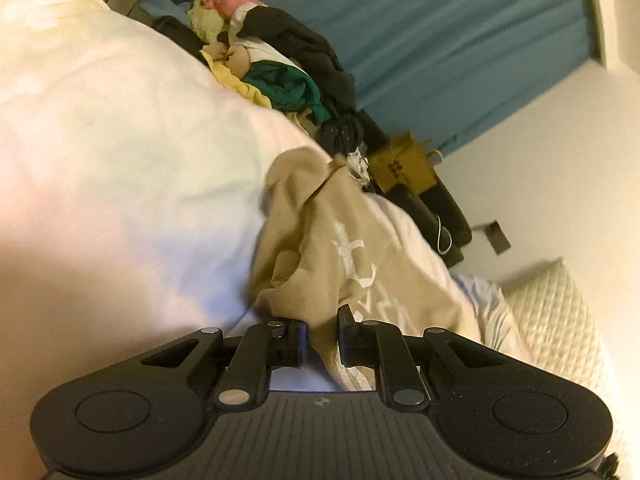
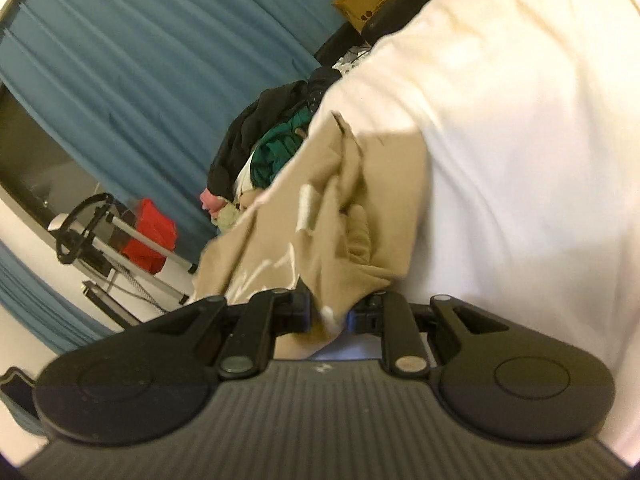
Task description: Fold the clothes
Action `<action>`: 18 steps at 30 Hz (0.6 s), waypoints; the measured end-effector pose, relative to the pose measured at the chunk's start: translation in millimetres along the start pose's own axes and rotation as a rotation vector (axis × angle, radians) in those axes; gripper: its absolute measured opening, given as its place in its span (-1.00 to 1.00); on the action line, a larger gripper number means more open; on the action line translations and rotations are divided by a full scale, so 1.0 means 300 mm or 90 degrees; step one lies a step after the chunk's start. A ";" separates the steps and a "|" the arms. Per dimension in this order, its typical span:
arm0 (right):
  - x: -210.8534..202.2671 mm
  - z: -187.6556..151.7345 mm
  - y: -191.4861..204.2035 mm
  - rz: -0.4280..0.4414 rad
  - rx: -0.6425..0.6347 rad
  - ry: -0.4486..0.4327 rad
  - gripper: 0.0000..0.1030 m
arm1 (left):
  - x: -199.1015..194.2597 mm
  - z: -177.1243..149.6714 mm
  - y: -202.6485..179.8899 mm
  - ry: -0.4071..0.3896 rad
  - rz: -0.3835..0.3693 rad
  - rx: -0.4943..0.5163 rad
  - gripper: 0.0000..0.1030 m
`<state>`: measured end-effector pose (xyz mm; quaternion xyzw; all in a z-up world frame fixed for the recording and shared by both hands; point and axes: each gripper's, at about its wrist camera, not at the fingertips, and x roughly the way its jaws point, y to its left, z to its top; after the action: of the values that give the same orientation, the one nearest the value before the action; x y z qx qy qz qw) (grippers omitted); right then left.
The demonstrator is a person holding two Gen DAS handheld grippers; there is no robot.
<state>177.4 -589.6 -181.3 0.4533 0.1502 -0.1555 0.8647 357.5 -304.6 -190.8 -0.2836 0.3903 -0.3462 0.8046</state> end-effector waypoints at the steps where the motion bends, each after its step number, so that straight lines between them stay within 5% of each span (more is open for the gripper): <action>1: -0.008 -0.015 -0.006 -0.003 -0.001 -0.001 -0.62 | 0.001 -0.005 0.007 0.000 0.001 0.004 -0.62; 7: -0.047 -0.016 -0.007 -0.067 0.048 0.034 -0.52 | -0.042 -0.009 -0.098 0.020 0.073 0.080 -0.47; 9: -0.073 0.004 0.014 -0.106 0.043 0.052 -0.52 | -0.105 -0.024 -0.155 0.030 0.088 0.106 -0.27; 13: -0.157 0.023 0.111 -0.185 -0.033 0.096 -0.52 | -0.233 -0.039 -0.289 0.024 0.111 0.172 0.05; 16: -0.266 0.025 0.205 -0.187 -0.117 0.087 -0.50 | -0.345 -0.062 -0.394 0.022 0.124 0.213 0.23; 17: -0.308 0.029 0.238 -0.182 -0.139 0.079 -0.36 | -0.390 -0.069 -0.437 0.019 0.124 0.225 0.43; 18: -0.354 0.031 0.271 -0.172 -0.158 0.068 0.02 | -0.431 -0.076 -0.474 0.014 0.127 0.236 0.56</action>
<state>115.2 -539.3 -73.9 0.3262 0.2733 -0.2263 0.8762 232.2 -293.5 -43.8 -0.0869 0.3551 -0.3338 0.8689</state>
